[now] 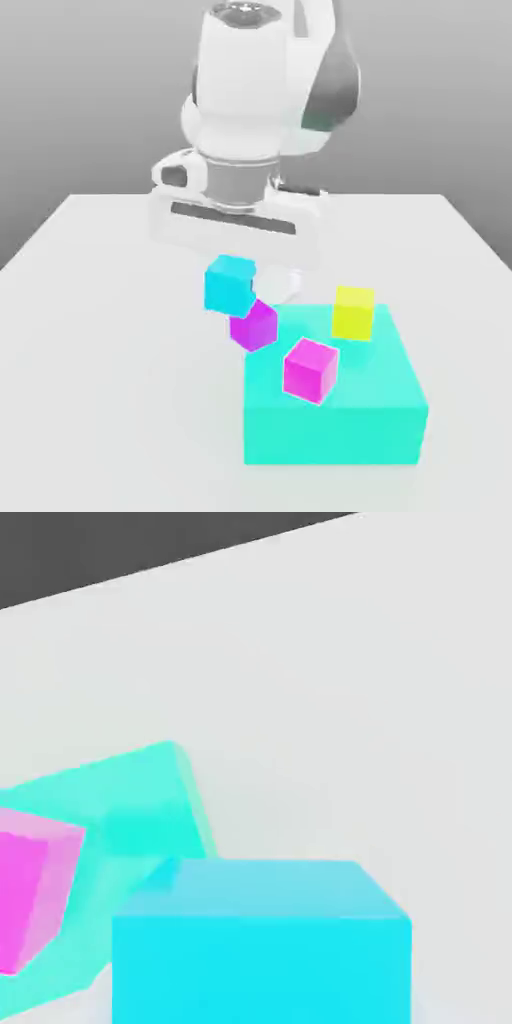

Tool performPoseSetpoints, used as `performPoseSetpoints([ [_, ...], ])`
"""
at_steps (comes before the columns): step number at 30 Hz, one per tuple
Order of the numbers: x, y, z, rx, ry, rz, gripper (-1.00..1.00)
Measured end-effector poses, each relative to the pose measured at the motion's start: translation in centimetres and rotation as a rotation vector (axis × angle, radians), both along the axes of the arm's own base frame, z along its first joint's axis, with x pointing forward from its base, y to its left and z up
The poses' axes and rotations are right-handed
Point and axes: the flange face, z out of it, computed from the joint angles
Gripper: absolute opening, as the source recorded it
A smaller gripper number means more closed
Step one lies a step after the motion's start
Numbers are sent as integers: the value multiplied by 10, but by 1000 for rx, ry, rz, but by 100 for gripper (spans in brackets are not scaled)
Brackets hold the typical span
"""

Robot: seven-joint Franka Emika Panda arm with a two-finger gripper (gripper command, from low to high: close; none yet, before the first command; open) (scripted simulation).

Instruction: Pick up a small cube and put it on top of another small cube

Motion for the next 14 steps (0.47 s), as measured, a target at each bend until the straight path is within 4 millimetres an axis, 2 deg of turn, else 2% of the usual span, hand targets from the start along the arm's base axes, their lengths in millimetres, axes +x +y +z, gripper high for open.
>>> performPoseSetpoints([
  [4, -32, 9, 5, 36, -2, 101, -100],
  [6, -36, 10, -9, 43, -3, 120, -100],
  [10, -37, 11, -49, 43, -3, 126, -100],
  [11, -38, 11, -57, 43, -3, 126, 100],
  [14, -38, 11, -57, 43, -3, 126, 100],
])
